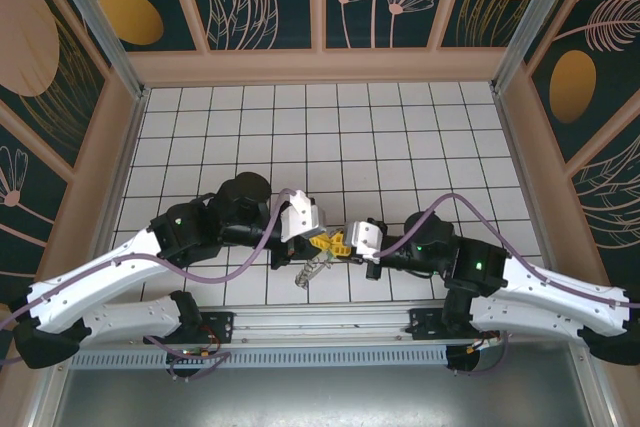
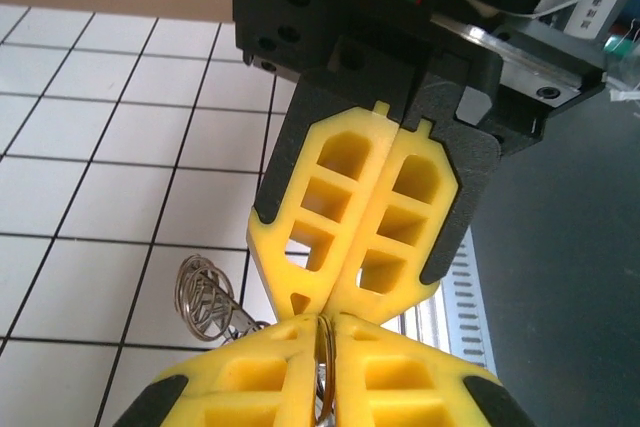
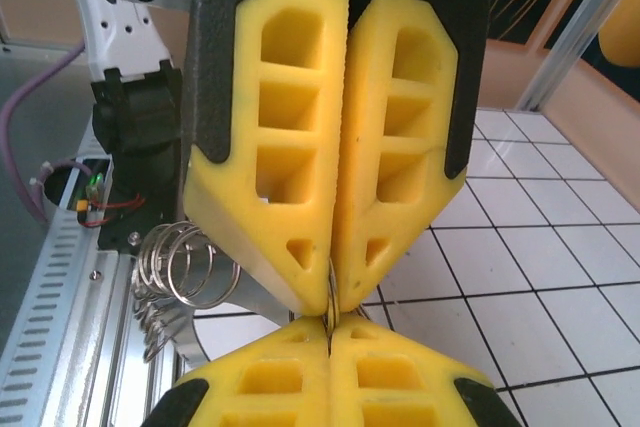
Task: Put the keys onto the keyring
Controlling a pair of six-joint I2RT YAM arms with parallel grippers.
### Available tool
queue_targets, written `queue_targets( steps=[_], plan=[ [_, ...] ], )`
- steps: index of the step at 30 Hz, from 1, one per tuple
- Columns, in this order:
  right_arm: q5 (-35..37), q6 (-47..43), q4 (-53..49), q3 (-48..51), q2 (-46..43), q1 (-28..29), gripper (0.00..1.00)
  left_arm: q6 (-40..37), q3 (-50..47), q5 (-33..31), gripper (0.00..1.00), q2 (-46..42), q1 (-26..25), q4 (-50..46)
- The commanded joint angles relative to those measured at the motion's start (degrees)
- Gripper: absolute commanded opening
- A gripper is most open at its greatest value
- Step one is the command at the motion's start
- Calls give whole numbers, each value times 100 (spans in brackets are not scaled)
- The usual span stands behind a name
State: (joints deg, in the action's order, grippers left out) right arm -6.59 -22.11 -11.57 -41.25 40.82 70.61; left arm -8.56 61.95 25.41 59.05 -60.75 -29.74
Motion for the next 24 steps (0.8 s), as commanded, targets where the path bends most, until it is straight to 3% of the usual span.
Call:
queue_targets(
  steps=[1,4,7,18,24],
  plan=[
    [27,-105,143,-322,-10,37,0,-90,202,-107,12,120,2,-247],
    [26,-101,147,-313,-63,39,0,-86,194,-74,10,142,7,-222],
    [43,-107,121,-304,-100,36,0,-80,131,2,0,95,2,-110],
    [-191,-63,351,-112,-329,34,0,435,-834,69,0,-728,7,1772],
    [-489,-40,475,-82,-208,43,6,496,-1131,128,0,-1008,2,2441]
  ],
)
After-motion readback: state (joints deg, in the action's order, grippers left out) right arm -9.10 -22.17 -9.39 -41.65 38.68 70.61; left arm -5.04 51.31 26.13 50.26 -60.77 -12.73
